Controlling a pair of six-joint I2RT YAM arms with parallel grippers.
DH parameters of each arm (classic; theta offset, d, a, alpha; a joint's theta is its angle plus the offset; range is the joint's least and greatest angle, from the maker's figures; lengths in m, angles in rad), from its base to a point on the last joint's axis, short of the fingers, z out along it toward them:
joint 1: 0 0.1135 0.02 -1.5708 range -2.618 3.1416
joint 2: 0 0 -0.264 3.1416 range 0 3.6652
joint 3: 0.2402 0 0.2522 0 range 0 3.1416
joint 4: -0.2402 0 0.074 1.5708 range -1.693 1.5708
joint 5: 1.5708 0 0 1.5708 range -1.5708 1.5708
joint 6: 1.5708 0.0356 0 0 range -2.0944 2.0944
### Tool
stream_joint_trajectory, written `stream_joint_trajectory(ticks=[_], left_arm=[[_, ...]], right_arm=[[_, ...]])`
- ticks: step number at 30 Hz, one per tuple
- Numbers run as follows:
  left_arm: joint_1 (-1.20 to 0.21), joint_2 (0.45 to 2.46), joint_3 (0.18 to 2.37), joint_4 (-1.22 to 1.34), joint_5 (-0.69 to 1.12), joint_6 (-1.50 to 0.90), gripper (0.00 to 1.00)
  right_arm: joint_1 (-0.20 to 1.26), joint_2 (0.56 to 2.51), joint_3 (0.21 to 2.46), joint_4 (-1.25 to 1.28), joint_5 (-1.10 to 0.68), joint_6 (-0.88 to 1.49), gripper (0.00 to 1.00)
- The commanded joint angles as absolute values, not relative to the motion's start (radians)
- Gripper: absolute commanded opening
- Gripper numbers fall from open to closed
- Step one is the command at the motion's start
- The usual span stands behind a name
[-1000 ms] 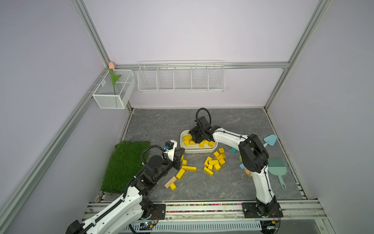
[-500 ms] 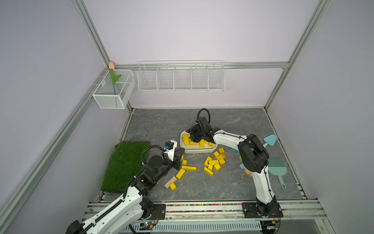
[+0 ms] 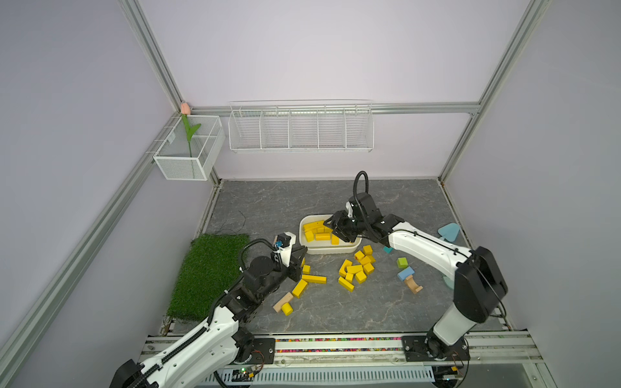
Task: Pick out the yellow building blocks
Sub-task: Place the building block in the storage box, then pick up the building block from the center of the board.
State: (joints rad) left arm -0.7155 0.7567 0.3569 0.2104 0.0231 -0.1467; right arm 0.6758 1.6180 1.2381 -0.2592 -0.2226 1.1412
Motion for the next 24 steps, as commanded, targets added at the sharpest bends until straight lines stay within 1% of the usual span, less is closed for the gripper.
stream_joint_trajectory(ticks=[1, 9, 15, 18, 19, 20, 22, 24], left_arm=[[-0.716, 0.784, 0.391, 0.209, 0.011, -0.162, 0.14], [-0.716, 0.796, 0.404, 0.201, 0.0, -0.168, 0.15], [-0.716, 0.802, 0.428, 0.157, -0.048, -0.185, 0.2], [-0.716, 0.783, 0.486, 0.019, -0.145, -0.23, 0.2], [-0.716, 0.779, 0.514, -0.044, -0.162, -0.242, 0.23], [-0.716, 0.775, 0.54, -0.109, -0.168, -0.255, 0.25], [-0.716, 0.772, 0.581, -0.228, -0.163, -0.296, 0.25], [-0.716, 0.767, 0.613, -0.329, -0.143, -0.346, 0.25]], right_arm=[[0.672, 1.51, 1.154, -0.436, -0.169, 0.973, 0.54], [0.667, 1.227, 0.941, -0.578, -0.025, 0.817, 0.53], [0.666, 1.077, 0.807, -0.651, 0.077, 0.727, 0.53], [0.666, 1.024, 0.732, -0.655, 0.108, 0.711, 0.53], [0.665, 1.007, 0.698, -0.644, 0.114, 0.71, 0.53], [0.665, 0.991, 0.661, -0.626, 0.117, 0.713, 0.53], [0.657, 0.972, 0.589, -0.585, 0.112, 0.738, 0.54], [0.632, 0.955, 0.568, -0.563, 0.07, 0.738, 0.54]])
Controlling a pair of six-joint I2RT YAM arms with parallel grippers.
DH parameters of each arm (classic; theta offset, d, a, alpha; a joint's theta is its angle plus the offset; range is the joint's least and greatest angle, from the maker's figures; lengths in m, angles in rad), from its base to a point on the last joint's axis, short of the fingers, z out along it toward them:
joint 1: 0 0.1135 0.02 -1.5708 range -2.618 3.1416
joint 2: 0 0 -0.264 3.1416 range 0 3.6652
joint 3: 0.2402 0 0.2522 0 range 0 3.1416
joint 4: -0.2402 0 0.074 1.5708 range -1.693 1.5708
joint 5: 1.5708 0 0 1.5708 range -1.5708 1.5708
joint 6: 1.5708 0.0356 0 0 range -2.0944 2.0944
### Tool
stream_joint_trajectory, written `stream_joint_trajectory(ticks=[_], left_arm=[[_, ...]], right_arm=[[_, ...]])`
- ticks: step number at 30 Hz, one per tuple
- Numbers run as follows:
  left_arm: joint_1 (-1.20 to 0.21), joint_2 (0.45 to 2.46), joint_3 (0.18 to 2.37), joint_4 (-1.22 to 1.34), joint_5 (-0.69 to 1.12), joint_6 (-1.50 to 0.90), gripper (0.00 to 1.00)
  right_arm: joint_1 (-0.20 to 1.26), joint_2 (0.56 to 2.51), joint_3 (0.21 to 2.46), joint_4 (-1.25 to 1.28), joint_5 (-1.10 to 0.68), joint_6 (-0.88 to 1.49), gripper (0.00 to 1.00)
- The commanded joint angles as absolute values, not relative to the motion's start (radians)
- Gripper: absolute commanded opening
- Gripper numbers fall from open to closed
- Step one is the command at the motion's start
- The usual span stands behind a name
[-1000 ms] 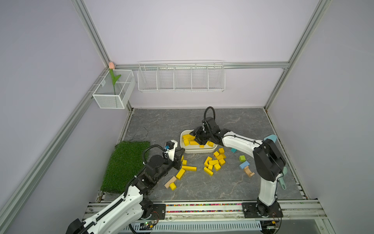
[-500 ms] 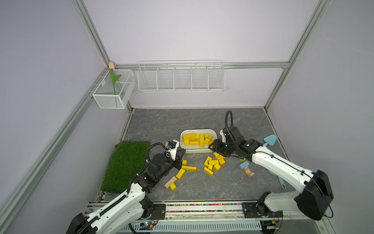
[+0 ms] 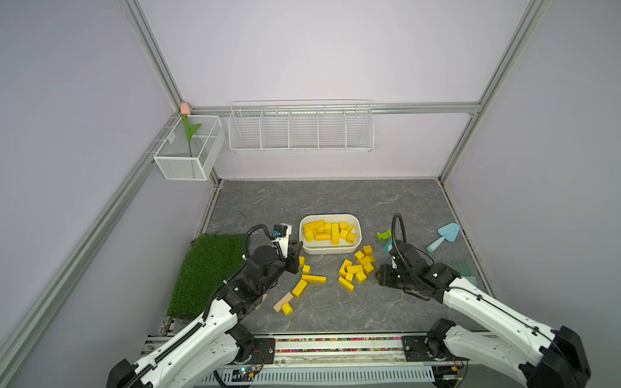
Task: Pick out the yellow building blocks
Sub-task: Pick up the building block from the center of the board.
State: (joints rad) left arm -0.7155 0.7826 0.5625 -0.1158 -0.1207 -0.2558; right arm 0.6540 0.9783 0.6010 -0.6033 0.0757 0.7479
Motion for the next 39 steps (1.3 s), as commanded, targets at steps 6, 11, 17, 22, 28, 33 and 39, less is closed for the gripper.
stream_joint_trajectory(ticks=[6, 11, 17, 22, 28, 33, 39], left_arm=[[-0.716, 0.705, 0.664, -0.571, -0.118, -0.624, 0.21], [-0.716, 0.692, 0.665, -0.729, -0.09, -0.826, 0.17], [-0.716, 0.713, 0.657, -0.811, 0.016, -0.951, 0.24], [-0.716, 0.715, 0.639, -0.865, 0.034, -1.059, 0.27], [-0.716, 0.735, 0.613, -0.932, 0.047, -1.105, 0.34], [-0.716, 0.721, 0.577, -0.944, 0.078, -1.111, 0.37], [-0.716, 0.718, 0.538, -0.975, 0.14, -1.097, 0.4]], right_arm=[[0.608, 0.967, 0.554, -0.548, 0.068, 0.749, 0.59], [0.606, 0.952, 0.542, -0.54, 0.068, 0.755, 0.6], [0.6, 0.9, 0.525, -0.548, 0.076, 0.763, 0.61], [0.594, 0.878, 0.517, -0.551, 0.074, 0.764, 0.61], [0.588, 0.853, 0.506, -0.554, 0.075, 0.769, 0.62], [0.582, 0.847, 0.503, -0.555, 0.072, 0.769, 0.63], [0.578, 0.86, 0.505, -0.551, 0.064, 0.769, 0.63]])
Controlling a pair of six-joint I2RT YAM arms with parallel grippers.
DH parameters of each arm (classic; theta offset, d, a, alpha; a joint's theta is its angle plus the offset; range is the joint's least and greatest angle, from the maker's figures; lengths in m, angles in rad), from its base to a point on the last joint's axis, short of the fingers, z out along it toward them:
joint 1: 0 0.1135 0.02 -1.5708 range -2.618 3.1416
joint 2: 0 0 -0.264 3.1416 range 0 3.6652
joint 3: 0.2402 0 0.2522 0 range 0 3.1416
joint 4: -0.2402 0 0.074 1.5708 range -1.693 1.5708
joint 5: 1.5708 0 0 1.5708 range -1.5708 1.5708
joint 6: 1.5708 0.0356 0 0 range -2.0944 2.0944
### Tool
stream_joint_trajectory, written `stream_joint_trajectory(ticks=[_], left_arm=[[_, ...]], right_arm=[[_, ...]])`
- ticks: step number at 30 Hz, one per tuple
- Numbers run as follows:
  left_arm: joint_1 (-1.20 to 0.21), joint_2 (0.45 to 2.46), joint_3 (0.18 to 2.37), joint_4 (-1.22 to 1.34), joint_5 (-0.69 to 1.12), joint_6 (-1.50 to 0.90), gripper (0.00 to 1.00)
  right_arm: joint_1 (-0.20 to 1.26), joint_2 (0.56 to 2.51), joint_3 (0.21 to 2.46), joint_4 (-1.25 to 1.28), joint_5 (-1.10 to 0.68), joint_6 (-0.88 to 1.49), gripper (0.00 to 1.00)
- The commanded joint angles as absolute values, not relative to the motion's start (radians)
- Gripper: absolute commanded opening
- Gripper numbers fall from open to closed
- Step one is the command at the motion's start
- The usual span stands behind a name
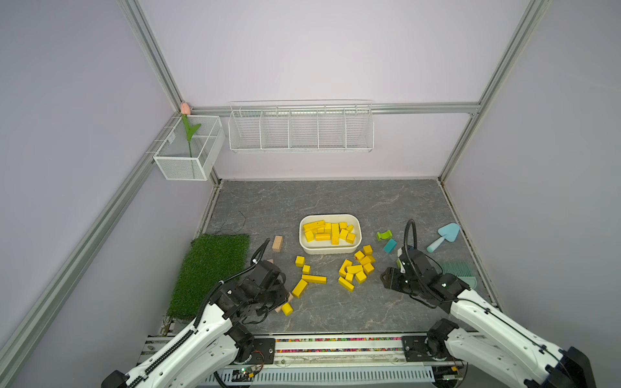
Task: Pick out the yellow building blocks
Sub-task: Pick up the building block from the center of the board.
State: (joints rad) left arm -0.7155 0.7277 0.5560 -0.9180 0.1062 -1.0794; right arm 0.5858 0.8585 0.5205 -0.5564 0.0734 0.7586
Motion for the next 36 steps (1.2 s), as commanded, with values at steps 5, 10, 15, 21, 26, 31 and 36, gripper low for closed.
stream_joint_trajectory(ticks=[5, 10, 15, 21, 26, 31, 36], left_arm=[[-0.716, 0.727, 0.5, -0.975, 0.144, -1.118, 0.42], [-0.716, 0.745, 0.485, -0.938, 0.149, -1.129, 0.42], [-0.716, 0.8, 0.483, -0.91, 0.143, -1.13, 0.43], [-0.716, 0.868, 0.474, -0.872, 0.162, -1.124, 0.43], [-0.716, 0.882, 0.472, -0.856, 0.155, -1.124, 0.43], [-0.716, 0.897, 0.474, -0.841, 0.157, -1.123, 0.43], [-0.716, 0.931, 0.479, -0.828, 0.163, -1.111, 0.43]], right_arm=[[0.575, 0.868, 0.506, -0.549, 0.061, 0.769, 0.63], [0.573, 0.87, 0.506, -0.549, 0.06, 0.769, 0.64], [0.57, 0.875, 0.506, -0.549, 0.058, 0.77, 0.64], [0.568, 0.871, 0.505, -0.549, 0.057, 0.769, 0.64], [0.566, 0.87, 0.503, -0.55, 0.055, 0.769, 0.64], [0.564, 0.873, 0.503, -0.549, 0.052, 0.769, 0.64], [0.563, 0.877, 0.503, -0.547, 0.049, 0.769, 0.64]])
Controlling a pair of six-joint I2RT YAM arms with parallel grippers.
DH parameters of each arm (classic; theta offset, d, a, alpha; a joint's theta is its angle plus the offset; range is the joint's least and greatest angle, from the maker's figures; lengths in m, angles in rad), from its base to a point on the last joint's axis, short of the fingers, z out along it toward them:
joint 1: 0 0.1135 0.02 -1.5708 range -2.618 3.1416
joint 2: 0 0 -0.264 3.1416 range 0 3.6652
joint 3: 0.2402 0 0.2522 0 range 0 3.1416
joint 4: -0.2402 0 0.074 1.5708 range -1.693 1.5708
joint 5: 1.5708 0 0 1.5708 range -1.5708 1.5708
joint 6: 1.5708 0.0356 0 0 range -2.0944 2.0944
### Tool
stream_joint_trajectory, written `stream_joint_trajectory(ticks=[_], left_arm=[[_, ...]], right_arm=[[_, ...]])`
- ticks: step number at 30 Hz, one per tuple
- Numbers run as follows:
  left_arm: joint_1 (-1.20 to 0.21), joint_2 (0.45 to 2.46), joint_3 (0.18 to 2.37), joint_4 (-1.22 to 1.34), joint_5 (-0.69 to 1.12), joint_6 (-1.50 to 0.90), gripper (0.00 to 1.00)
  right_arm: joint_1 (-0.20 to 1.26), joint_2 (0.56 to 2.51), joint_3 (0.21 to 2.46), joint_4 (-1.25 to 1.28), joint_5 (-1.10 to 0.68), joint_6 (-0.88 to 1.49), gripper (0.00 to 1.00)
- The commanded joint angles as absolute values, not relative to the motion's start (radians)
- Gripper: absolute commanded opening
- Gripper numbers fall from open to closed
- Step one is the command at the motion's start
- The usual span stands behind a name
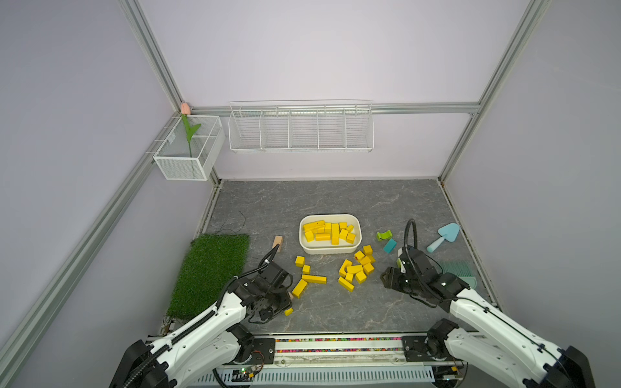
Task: Pick out the yellow building blocks
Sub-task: Pick up the building block from the center of the board.
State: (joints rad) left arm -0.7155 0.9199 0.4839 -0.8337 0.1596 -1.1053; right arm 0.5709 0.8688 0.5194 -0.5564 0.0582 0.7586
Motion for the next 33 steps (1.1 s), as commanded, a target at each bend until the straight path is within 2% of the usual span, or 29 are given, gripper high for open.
stream_joint_trajectory(ticks=[1, 33], left_arm=[[-0.716, 0.936, 0.481, -0.826, 0.163, -1.109, 0.43], [-0.716, 1.009, 0.486, -0.785, 0.182, -1.092, 0.39]], right_arm=[[0.563, 0.876, 0.503, -0.547, 0.049, 0.769, 0.64], [0.552, 0.874, 0.497, -0.543, 0.038, 0.768, 0.64]])
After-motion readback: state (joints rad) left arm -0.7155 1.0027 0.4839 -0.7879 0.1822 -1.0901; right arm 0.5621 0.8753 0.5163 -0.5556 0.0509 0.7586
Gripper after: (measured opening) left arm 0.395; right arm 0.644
